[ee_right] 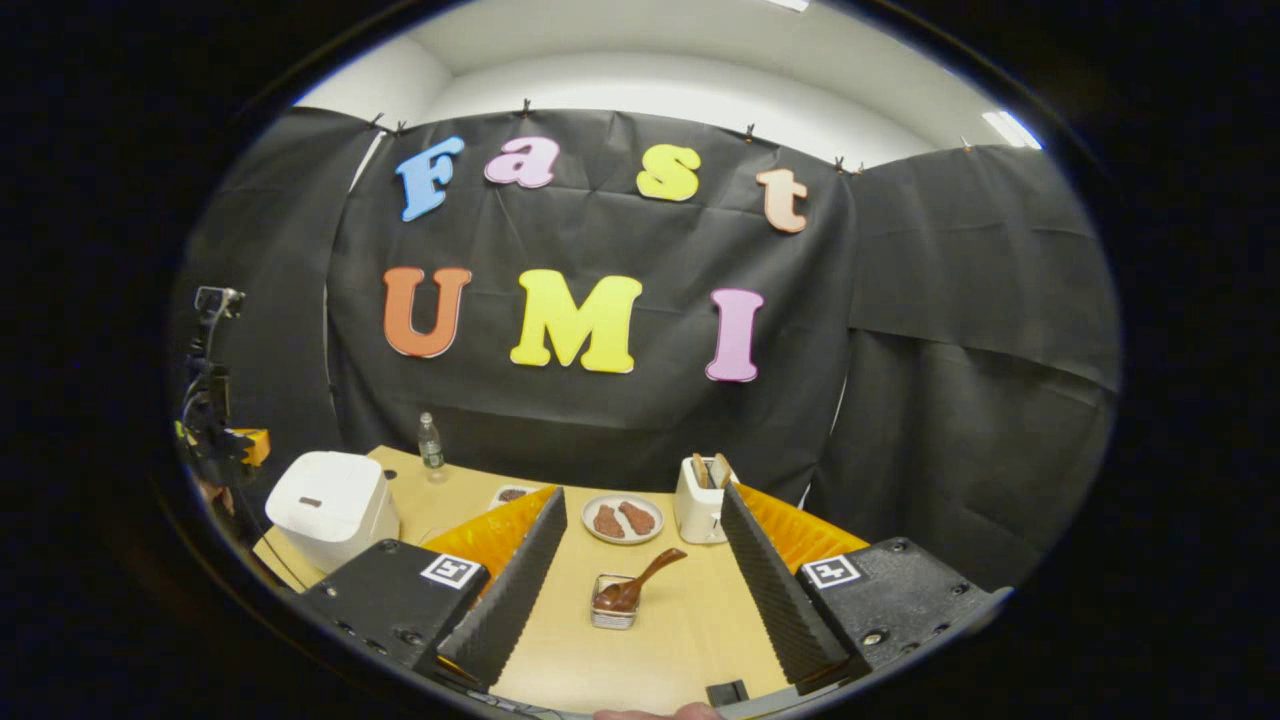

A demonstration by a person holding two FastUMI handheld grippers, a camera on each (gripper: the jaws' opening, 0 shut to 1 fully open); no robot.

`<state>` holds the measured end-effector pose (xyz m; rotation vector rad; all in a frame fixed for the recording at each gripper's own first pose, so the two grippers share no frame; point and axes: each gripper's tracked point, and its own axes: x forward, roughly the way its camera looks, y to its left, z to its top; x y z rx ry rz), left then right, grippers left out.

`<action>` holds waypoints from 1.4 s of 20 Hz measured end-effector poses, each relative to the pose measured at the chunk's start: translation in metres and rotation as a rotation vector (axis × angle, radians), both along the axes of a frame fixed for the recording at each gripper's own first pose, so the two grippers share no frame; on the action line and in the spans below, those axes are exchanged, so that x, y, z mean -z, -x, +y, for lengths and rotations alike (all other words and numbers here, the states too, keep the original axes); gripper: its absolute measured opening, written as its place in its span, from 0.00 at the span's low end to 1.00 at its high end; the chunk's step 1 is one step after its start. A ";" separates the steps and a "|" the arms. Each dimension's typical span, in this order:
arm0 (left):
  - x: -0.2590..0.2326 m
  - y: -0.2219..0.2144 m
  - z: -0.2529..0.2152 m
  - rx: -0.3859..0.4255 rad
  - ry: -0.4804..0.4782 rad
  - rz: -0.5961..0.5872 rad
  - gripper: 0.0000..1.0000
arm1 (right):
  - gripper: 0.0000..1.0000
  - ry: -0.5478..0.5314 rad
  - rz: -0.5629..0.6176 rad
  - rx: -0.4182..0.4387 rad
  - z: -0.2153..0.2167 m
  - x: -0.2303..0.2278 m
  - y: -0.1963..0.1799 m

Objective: Close the left gripper, press the button to open the rice cooker; take a wooden spoon from the chopstick holder with the right hand, scoop a spoonful of rice and pour it into the rice cooker, then put the wooden spoon back into the chopstick holder.

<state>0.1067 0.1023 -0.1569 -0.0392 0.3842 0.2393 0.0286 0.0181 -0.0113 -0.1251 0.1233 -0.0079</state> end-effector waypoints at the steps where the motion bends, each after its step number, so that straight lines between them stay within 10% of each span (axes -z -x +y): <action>1: 0.015 -0.004 0.005 -0.008 -0.009 0.024 0.00 | 1.00 0.009 0.010 0.001 0.002 0.002 -0.001; 12: 0.125 -0.026 0.018 -0.037 0.107 0.258 0.00 | 1.00 0.031 0.115 -0.022 0.023 0.032 -0.012; 28: 0.139 -0.024 0.018 -0.035 0.079 0.391 0.02 | 1.00 0.003 0.158 -0.047 0.027 0.046 -0.020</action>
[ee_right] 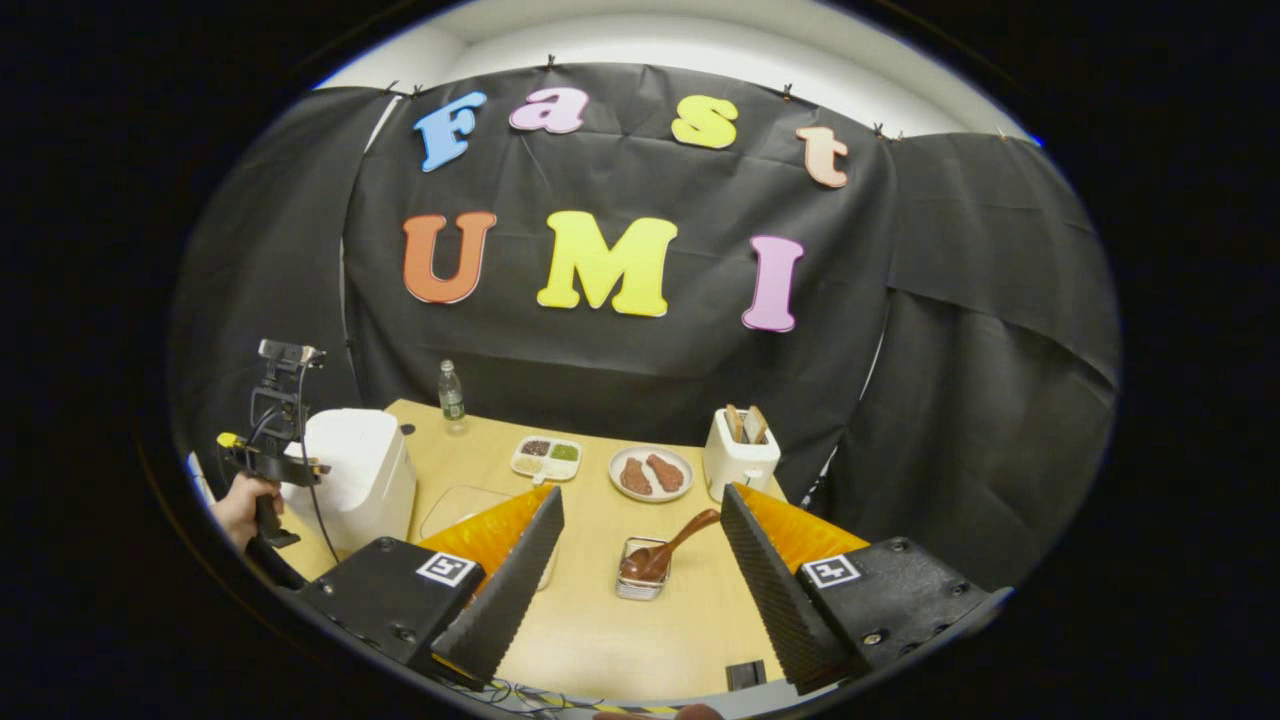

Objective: Close the left gripper, press the button to open the rice cooker; take a wooden spoon from the chopstick holder with the right hand, scoop a spoonful of rice and pour it into the rice cooker, then put the wooden spoon back into the chopstick holder.

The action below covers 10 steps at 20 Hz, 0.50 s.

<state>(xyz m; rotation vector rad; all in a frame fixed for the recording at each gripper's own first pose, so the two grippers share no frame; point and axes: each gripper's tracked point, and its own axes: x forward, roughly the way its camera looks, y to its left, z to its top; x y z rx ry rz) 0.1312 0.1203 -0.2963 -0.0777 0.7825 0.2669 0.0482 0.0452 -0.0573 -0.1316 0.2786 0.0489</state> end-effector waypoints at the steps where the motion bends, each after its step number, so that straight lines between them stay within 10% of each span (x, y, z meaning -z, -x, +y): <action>1: 0.000 0.000 -0.001 0.005 0.003 0.006 0.02 | 1.00 -0.003 0.000 0.001 0.000 0.001 -0.001; 5: -0.016 -0.005 0.005 0.008 -0.039 -0.090 0.01 | 1.00 -0.011 -0.019 -0.001 -0.001 0.000 -0.002; 10: -0.142 -0.012 0.023 -0.047 -0.174 -0.532 0.01 | 1.00 -0.035 -0.154 0.023 -0.009 -0.028 -0.003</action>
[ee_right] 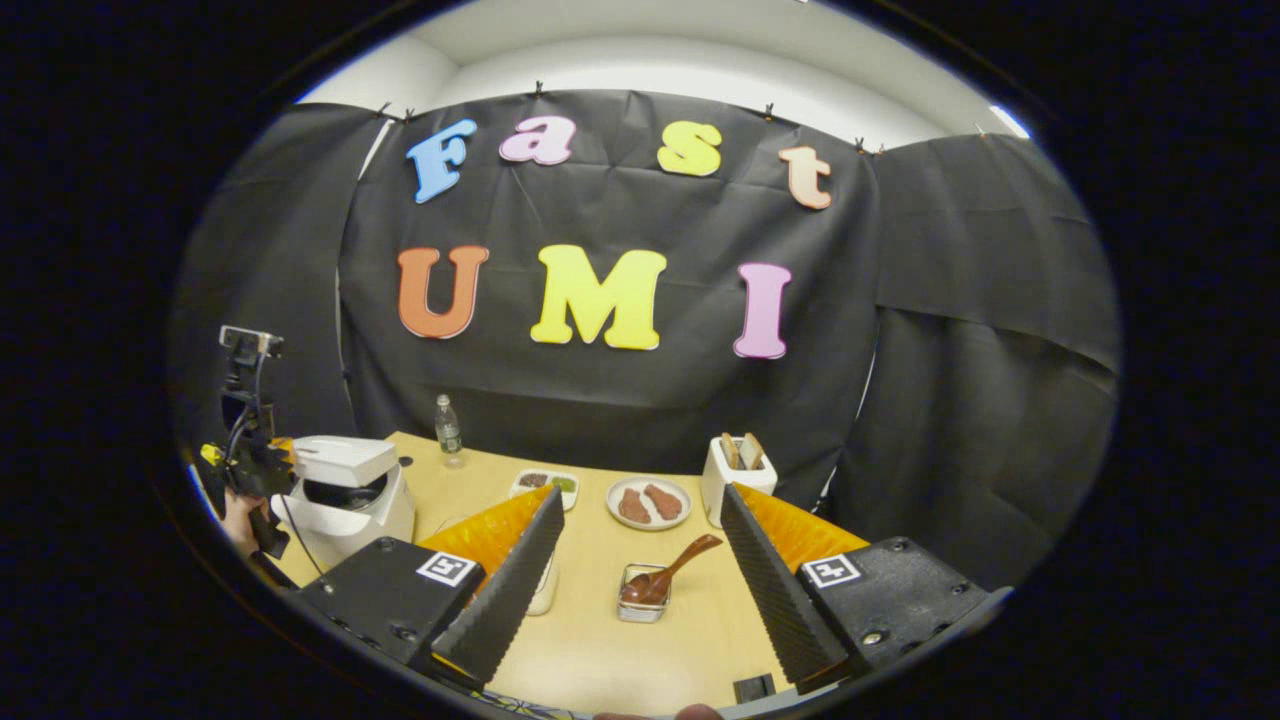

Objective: Close the left gripper, press the button to open the rice cooker; take a wooden spoon from the chopstick holder with the right hand, scoop a spoonful of rice and pour it into the rice cooker, then put the wooden spoon back into the chopstick holder.

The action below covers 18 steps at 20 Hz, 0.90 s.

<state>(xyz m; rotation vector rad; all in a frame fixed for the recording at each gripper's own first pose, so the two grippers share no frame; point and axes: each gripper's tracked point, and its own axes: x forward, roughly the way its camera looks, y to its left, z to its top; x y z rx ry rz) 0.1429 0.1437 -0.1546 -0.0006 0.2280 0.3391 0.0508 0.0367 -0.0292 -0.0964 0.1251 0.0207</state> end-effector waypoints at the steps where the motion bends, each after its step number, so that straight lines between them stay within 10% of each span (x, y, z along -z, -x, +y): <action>1: -0.021 0.002 -0.008 0.026 0.003 -0.048 0.00 | 1.00 0.002 -0.011 0.004 -0.002 -0.002 -0.001; 18: -0.117 0.053 -0.048 0.138 -0.010 -0.221 0.00 | 1.00 0.006 -0.062 0.020 -0.009 -0.011 0.003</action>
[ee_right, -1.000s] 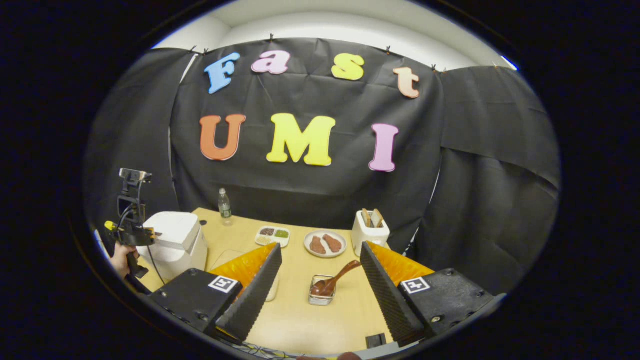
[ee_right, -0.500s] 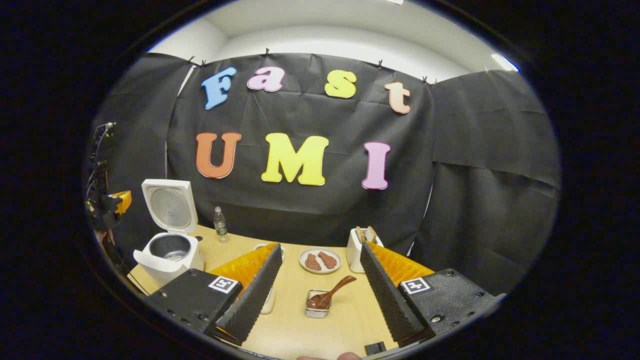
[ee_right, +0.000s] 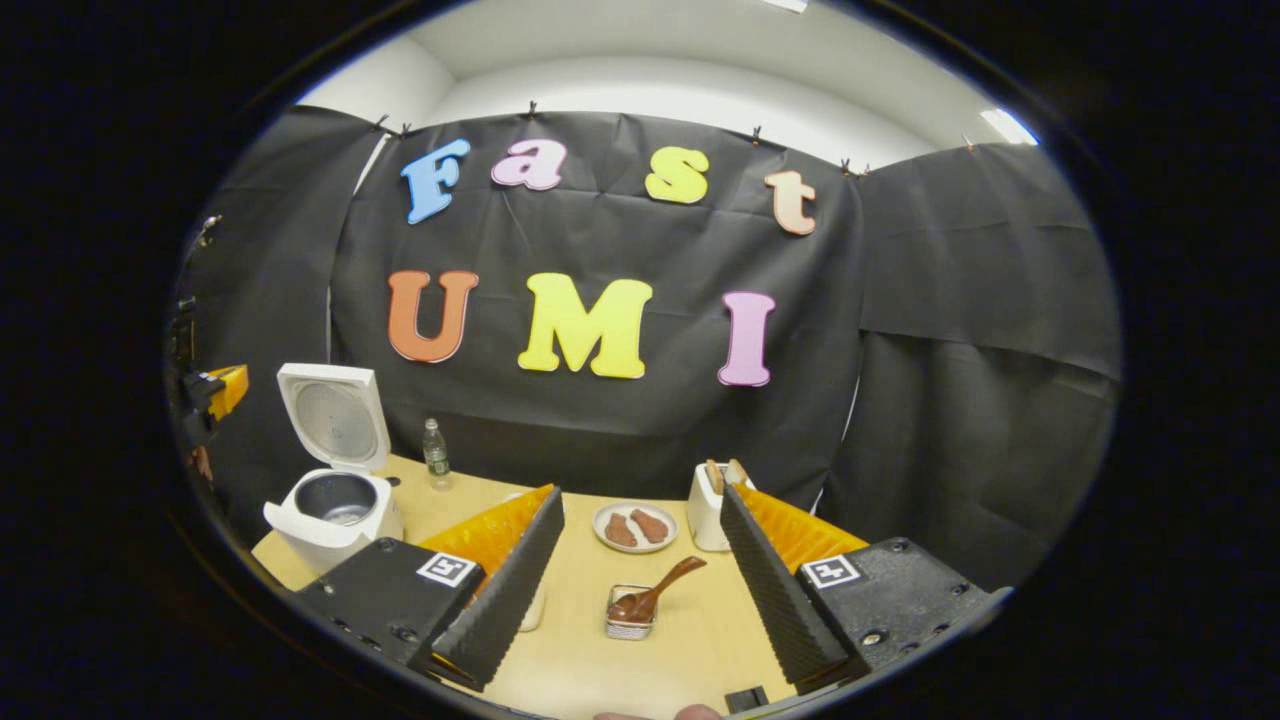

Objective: Close the left gripper, press the button to open the rice cooker; take a wooden spoon from the chopstick holder with the right hand, scoop a spoonful of rice and pour it into the rice cooker, then put the wooden spoon back into the chopstick holder.

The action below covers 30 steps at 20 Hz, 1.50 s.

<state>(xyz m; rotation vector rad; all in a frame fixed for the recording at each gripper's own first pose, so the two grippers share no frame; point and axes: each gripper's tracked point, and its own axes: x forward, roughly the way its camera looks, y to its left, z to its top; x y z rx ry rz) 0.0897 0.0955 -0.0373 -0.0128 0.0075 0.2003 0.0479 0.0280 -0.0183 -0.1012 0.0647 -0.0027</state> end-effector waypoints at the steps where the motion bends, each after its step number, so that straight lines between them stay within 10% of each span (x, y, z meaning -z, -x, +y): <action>1: -0.004 0.004 -0.004 0.017 0.000 -0.006 0.11 | 1.00 -0.003 -0.005 0.002 -0.001 -0.001 0.000; 2: -0.008 0.008 -0.013 0.053 0.009 -0.021 0.15 | 1.00 -0.008 -0.006 0.005 -0.002 0.000 0.000; 5: -0.017 0.021 -0.020 0.082 0.032 -0.042 0.79 | 1.00 -0.033 -0.006 0.011 -0.003 0.003 0.001; 7: -0.021 0.031 -0.014 0.054 0.018 -0.054 0.92 | 1.00 -0.044 -0.001 0.017 -0.007 0.009 -0.001; 22: -0.026 0.059 -0.036 0.154 -0.039 -0.035 0.95 | 1.00 -0.058 -0.017 0.063 -0.014 0.035 0.001; 30: -0.024 0.070 -0.052 0.189 -0.042 -0.009 0.94 | 1.00 -0.196 0.170 0.092 -0.043 0.175 -0.065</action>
